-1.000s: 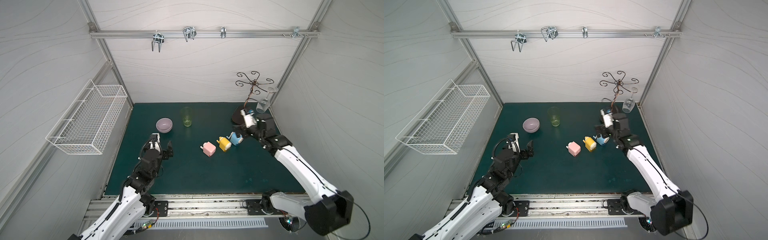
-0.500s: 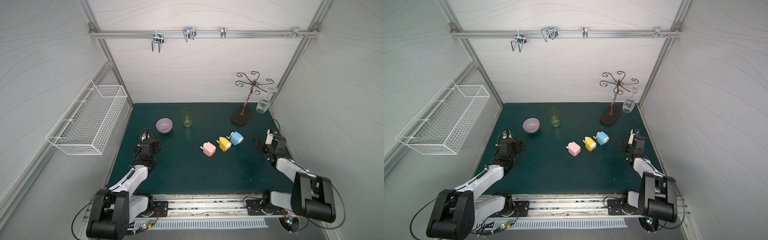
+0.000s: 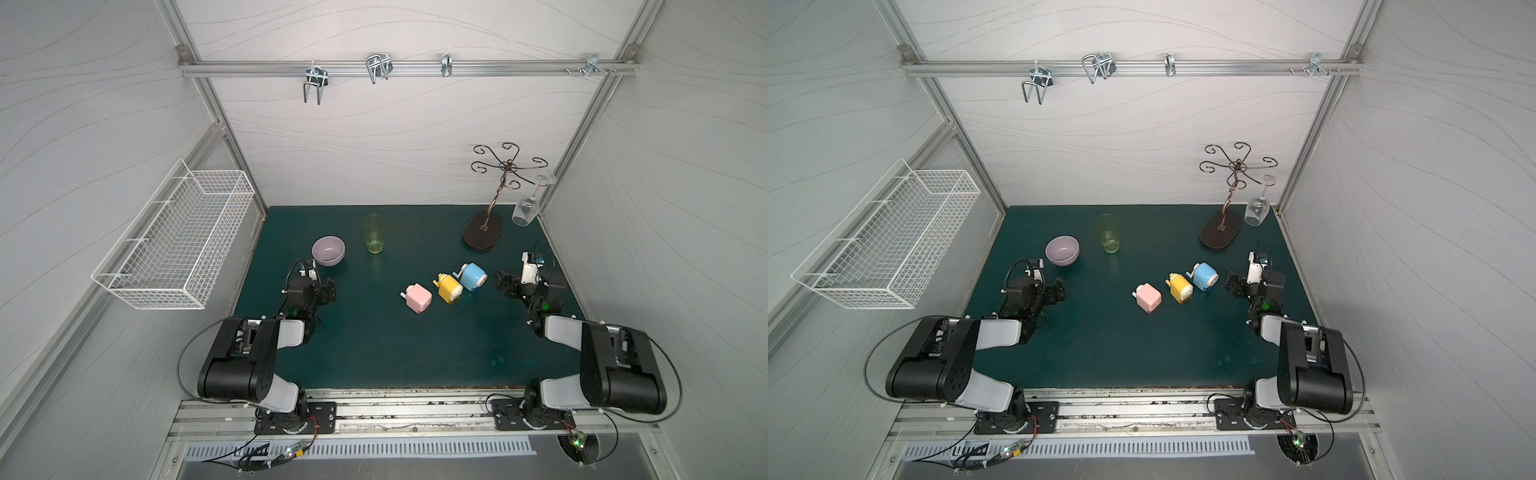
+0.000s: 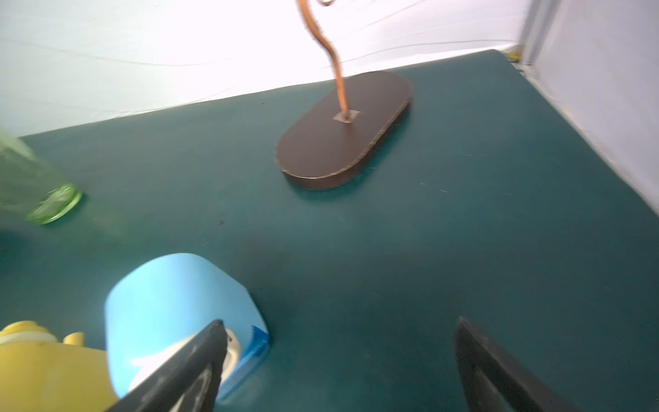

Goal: Put the tray back into the pencil sharpener
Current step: Reset both arms

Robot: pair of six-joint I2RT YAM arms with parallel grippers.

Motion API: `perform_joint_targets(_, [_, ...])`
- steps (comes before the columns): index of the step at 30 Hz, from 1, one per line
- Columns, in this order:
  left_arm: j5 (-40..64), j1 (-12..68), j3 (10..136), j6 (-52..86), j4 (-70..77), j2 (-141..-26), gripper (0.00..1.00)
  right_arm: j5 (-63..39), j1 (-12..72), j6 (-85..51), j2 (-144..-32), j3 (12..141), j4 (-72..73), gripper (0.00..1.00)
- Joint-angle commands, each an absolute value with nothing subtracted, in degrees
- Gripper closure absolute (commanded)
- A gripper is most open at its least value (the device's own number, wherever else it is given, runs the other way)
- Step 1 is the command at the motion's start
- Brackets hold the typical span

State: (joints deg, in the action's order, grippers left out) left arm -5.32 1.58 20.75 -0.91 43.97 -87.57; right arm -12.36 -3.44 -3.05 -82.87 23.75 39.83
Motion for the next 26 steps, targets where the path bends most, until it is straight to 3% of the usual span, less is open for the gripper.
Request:
perform_joint_targets(1, [-3.94,1.07,22.21,-1.67,51.14,-88.67,0.0,-13.94,-0.29,-0.39,-88.42,23.15,49.31,0.01])
perform_joint_targets(3, [-6.33,0.29,23.47,0.15,49.46,-89.16,0.0,-13.09,0.05,-0.95,-91.68,20.68,57.97,0.01])
perform_joint_targets(12, [-10.41,0.91,23.41,0.95,49.37,-88.92,0.0,-9.82,-0.71,-2.97,-90.72,22.13,53.1,0.01])
perform_joint_targets(26, [-6.09,-0.96,24.29,1.61,47.66,-89.09,0.0,-8.2,-0.27,-2.95,-90.42,22.41,52.2,0.01])
